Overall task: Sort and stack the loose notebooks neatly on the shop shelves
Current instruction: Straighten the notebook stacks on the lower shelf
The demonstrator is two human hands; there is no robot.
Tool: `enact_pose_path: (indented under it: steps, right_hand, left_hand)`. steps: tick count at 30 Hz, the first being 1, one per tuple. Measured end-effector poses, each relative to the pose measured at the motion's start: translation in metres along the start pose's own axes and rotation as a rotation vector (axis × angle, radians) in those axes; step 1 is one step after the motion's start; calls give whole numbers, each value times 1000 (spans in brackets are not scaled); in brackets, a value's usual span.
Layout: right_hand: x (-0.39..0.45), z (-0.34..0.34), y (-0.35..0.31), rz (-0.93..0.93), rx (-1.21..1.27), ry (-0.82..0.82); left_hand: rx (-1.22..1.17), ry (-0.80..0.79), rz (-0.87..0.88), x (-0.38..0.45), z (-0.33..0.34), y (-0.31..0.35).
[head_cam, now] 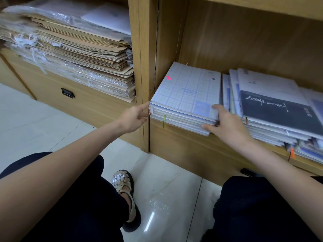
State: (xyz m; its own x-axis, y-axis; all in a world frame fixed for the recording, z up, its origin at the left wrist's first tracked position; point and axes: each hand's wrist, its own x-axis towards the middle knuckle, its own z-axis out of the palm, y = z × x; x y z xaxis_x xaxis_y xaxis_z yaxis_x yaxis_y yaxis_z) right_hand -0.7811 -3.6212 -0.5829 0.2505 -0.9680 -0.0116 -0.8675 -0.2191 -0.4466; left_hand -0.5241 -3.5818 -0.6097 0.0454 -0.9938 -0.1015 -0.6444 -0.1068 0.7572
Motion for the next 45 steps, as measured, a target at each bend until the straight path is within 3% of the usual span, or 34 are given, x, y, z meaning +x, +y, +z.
enact_pose_path:
  steps: [4,12,20,24,27,29,31,39,45]
  right_hand:
    - [-5,19,2,-44,-7,-5]
    - [2,22,7,-89,10,48]
    - [1,23,-1,-21,-79,-42]
    - [1,26,-2,-5,-45,-17]
    - [0,27,-3,2,-22,-1]
    - [0,27,-3,6,-10,-5]
    - [0,27,-3,13,3,-9]
    - [1,27,2,15,101,-20]
    - [3,32,3,-11,116,62]
  left_hand:
    - [-30,61,-23,0,6,-2]
    - [153,215,32,13,13,-6]
    - [75,188,32,6,20,-7]
    - [57,243,123,0,19,-8]
    - [258,331,310,-1,17,-9]
    - [600,365,513,1,19,-14]
    - [832,382,609,5,26,-19]
    - [825,491,632,29,29,-14]
    - [869,451,682,40,19,-16]
